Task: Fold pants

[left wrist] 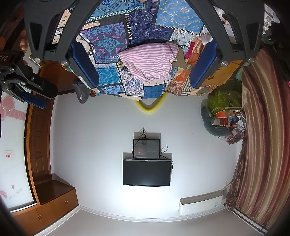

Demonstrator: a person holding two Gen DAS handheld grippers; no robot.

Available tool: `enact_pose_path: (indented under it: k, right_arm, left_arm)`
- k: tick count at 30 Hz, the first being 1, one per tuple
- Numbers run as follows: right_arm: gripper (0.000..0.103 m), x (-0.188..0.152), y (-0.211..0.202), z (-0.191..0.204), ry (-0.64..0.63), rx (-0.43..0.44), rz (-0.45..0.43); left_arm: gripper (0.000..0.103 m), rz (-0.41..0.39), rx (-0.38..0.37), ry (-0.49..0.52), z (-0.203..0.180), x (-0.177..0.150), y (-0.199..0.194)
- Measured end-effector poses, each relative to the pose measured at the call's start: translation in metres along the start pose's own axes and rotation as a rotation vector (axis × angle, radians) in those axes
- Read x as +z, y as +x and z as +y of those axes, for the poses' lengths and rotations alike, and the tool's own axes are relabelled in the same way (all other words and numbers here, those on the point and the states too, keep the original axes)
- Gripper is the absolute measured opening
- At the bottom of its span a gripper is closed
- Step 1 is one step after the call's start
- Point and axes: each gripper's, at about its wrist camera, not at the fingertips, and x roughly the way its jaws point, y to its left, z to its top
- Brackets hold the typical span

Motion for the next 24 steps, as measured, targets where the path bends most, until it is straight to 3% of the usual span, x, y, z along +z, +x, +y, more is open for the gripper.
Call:
enact_pose_path:
  k: [24]
  right_arm:
    - [0.103,-0.002,0.0019,-0.0028,0.015,-0.01,0.008]
  left_arm:
    - [0.103,0.031,-0.031,-0.001,0.0025,-0.0027,0.0075]
